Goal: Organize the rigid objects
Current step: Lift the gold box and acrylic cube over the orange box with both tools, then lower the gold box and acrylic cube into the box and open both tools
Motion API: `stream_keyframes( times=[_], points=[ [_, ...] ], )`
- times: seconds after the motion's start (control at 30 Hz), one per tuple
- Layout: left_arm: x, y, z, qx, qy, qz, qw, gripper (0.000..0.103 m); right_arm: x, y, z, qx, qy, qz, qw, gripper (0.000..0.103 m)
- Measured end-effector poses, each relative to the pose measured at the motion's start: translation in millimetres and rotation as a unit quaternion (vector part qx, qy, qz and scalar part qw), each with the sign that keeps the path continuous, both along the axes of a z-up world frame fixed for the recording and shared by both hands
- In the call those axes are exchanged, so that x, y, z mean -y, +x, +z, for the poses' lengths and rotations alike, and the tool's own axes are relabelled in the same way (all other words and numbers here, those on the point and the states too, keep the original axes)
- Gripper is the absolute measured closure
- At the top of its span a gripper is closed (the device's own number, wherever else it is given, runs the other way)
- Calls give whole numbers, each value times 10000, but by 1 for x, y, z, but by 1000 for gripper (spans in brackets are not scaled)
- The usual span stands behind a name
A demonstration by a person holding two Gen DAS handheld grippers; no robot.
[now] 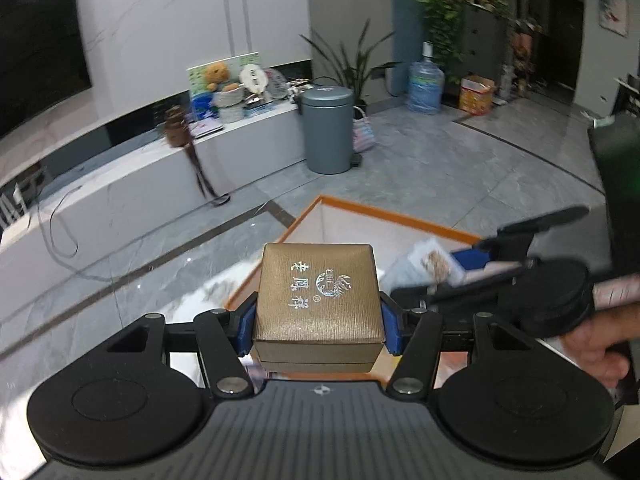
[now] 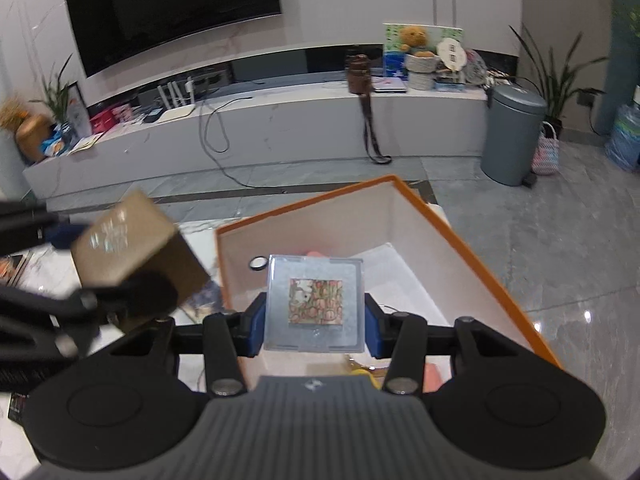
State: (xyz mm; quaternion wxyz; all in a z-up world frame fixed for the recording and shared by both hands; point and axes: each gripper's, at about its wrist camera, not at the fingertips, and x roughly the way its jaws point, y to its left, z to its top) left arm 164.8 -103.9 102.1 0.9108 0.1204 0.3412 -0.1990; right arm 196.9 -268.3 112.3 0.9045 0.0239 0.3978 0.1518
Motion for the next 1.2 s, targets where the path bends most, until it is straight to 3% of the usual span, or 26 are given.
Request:
stream_keyframes(
  times=[0.3, 0.53, 0.83, 1.2],
  points=[
    [24, 25, 0, -105, 233, -217, 9994, 36, 17, 24, -15, -156, 119, -260, 9995, 56],
    [40, 41, -27, -427, 202, -240, 9986, 36, 27, 42, -29, -370, 35, -497, 9981, 56],
    [52, 67, -67, -833, 443, -252, 9952, 36, 42, 53, -49, -666, -205, -858, 9939, 56],
    [77, 105, -94, -975, 828, -230, 9915, 36, 54, 62, -65, -857, -242, -1114, 9898, 56]
  ],
)
